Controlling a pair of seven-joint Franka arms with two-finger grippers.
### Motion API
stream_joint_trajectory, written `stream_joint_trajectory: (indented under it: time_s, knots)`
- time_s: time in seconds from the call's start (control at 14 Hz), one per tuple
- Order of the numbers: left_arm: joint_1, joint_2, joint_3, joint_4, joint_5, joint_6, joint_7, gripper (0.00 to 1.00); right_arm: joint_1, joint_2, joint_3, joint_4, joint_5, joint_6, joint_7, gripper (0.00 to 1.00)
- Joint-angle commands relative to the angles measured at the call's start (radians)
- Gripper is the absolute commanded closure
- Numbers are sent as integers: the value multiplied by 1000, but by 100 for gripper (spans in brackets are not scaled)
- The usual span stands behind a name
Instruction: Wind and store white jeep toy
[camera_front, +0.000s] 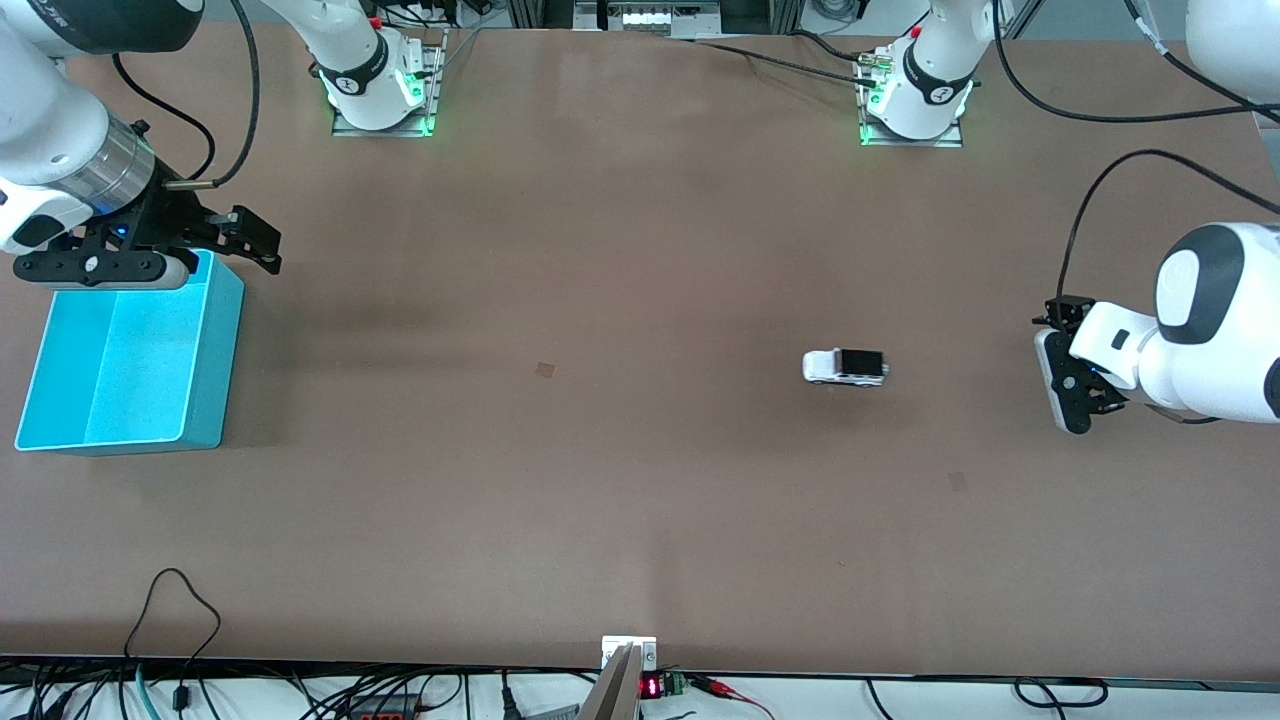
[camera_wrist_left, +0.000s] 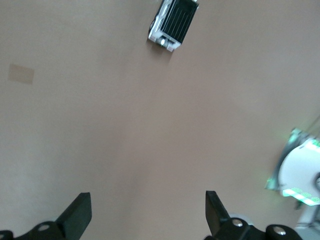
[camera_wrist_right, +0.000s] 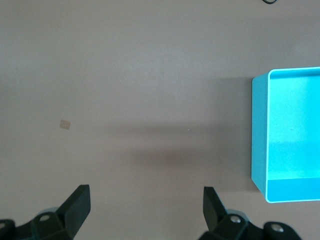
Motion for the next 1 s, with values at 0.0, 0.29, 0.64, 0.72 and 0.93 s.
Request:
stream_joint_trajectory:
  time_s: [0.0,0.29,0.64,0.72,0.93]
  knots:
    - [-23,-25,-25,76,5,-108,-176,0,3,-12,-1,5,-1,-18,9,0]
    - [-27,-63,-105,118,5,-153,-417,0,3,-12,-1,5,-1,-18,9,0]
    - [-148,-170,-81,55,-34,-33,-655,0,5,-12,-1,5,-3,-18,6,0]
    - [-167,-193,-66,43,-32,1,-693,0,5,-12,-1,5,-3,-18,6,0]
    - [-188,-204,-53,42,-37,32,-828,0,3,-12,-1,5,-3,-18,9,0]
